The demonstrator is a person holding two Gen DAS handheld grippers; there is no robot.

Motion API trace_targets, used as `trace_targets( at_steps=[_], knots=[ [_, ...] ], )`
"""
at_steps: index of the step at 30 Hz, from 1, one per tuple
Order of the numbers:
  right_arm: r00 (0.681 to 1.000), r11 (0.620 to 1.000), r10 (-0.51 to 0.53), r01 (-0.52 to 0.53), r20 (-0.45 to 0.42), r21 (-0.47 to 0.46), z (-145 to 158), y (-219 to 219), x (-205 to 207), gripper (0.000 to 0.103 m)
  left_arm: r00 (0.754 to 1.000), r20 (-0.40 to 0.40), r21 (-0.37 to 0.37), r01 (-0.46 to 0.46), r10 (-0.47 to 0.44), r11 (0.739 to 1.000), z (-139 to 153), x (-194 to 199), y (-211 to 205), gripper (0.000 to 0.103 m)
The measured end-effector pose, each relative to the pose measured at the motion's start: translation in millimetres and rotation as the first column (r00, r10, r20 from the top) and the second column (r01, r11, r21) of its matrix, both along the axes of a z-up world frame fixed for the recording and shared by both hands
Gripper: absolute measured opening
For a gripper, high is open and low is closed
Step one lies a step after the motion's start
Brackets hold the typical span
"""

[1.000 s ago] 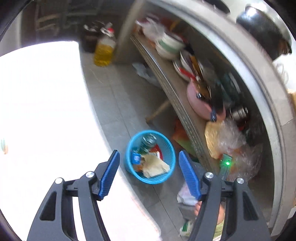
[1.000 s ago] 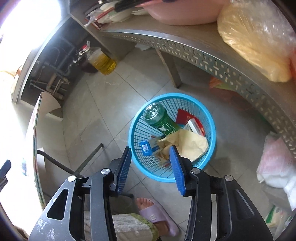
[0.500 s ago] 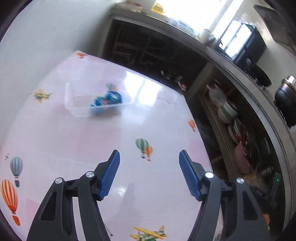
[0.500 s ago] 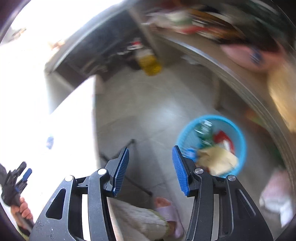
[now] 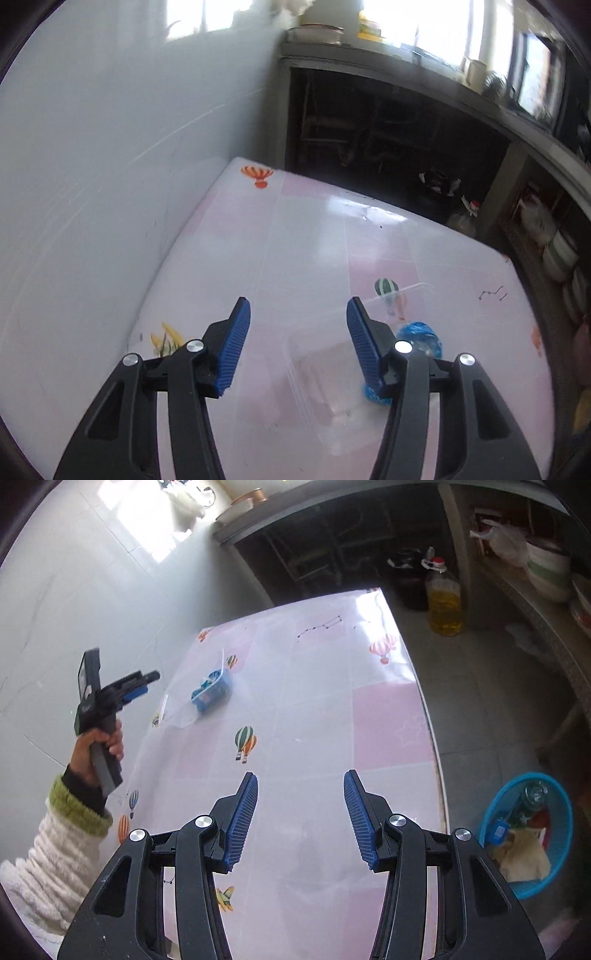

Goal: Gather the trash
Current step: 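Return both tools over the table toward the clear plastic tray, then grasp the blue wrapper with the right tool while the left tool grips the tray rim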

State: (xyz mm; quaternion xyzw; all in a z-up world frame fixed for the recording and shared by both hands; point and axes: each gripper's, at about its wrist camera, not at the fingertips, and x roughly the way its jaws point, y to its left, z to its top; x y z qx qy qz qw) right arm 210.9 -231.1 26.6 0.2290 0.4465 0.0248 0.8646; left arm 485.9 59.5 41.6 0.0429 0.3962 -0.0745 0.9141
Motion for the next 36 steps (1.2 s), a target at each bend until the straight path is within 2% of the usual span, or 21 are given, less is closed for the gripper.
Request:
trace_targets(
  at_steps=[2, 4, 6, 8, 10, 12, 13, 14, 17, 19, 21, 24, 27, 32, 36],
  knots=[
    [1.000, 1.000, -0.008, 0.008, -0.026, -0.004, -3.2, -1.4, -5.1, 0.047, 0.992, -0.040, 0.106, 0.122, -0.118, 0.987, -8.1, 16.1, -17.8, 0.053],
    [0.998, 1.000, -0.027, 0.027, -0.050, -0.010, -5.3, -3.4, -10.7, 0.047, 0.967, -0.104, 0.127, 0.245, -0.233, 0.961, -19.2, 26.0, -31.2, 0.053],
    [0.996, 0.999, -0.047, 0.047, -0.073, -0.003, -8.9, -7.3, -15.0, 0.047, 0.943, -0.162, 0.152, 0.315, -0.291, 0.937, -32.7, 32.2, -39.1, 0.053],
    [0.994, 0.998, -0.062, 0.063, -0.089, 0.009, -12.3, -8.6, -17.9, 0.047, 0.927, -0.224, 0.202, 0.345, -0.300, 0.916, -49.7, 39.4, -43.2, 0.053],
    [0.993, 0.997, -0.068, 0.069, -0.094, 0.016, -12.5, -8.1, -18.7, 0.047, 0.914, -0.278, 0.236, 0.362, -0.295, 0.902, -65.8, 42.7, -42.9, 0.047],
    [0.994, 0.998, -0.061, 0.063, -0.091, 0.018, -9.9, -3.1, -17.4, 0.047, 0.912, -0.284, 0.239, 0.367, -0.297, 0.899, -69.8, 38.6, -40.4, 0.038],
    [0.995, 0.998, -0.054, 0.056, -0.088, 0.016, -8.4, 0.5, -16.6, 0.047, 0.909, -0.288, 0.224, 0.368, -0.300, 0.902, -69.1, 35.5, -38.4, 0.034],
    [0.995, 0.999, -0.047, 0.048, -0.086, 0.015, -6.8, 4.5, -16.9, 0.047, 0.909, -0.292, 0.203, 0.361, -0.296, 0.910, -67.2, 30.6, -35.6, 0.027],
    [0.996, 1.000, -0.022, 0.023, -0.086, 0.015, -4.9, 15.0, -13.5, 0.047, 0.909, -0.319, 0.114, 0.317, -0.268, 0.941, -59.7, 11.8, -26.1, 0.010],
    [0.997, 1.000, -0.004, 0.005, -0.083, 0.017, -2.2, 21.7, -13.6, 0.047, 0.909, -0.338, 0.047, 0.274, -0.243, 0.961, -54.2, -11.5, -19.8, 0.008],
    [0.997, 1.000, 0.012, -0.011, -0.075, 0.018, 1.8, 28.4, -15.9, 0.047, 0.904, -0.351, -0.028, 0.249, -0.243, 0.968, -49.9, -39.1, -16.0, 0.006],
    [0.997, 0.999, 0.044, -0.043, -0.061, 0.018, 8.3, 38.4, -20.0, 0.047, 0.895, -0.380, -0.138, 0.196, -0.235, 0.971, -46.6, -89.6, -13.4, 0.005],
    [0.995, 0.996, 0.090, -0.089, -0.042, 0.023, 16.3, 51.5, -24.6, 0.047, 0.899, -0.375, -0.222, 0.150, -0.226, 0.963, -47.4, -144.7, -13.3, 0.005],
    [0.977, 0.976, 0.213, -0.212, -0.019, 0.049, 28.2, 86.8, -27.4, 0.047, 0.900, -0.399, -0.351, 0.027, -0.176, 0.936, -63.8, -225.5, -4.6, 0.005],
    [0.959, 0.959, 0.282, -0.282, -0.019, 0.029, 32.3, 116.0, -27.2, 0.047, 0.908, -0.398, -0.361, -0.027, -0.128, 0.932, -67.7, -272.2, -0.7, 0.005]
  ],
)
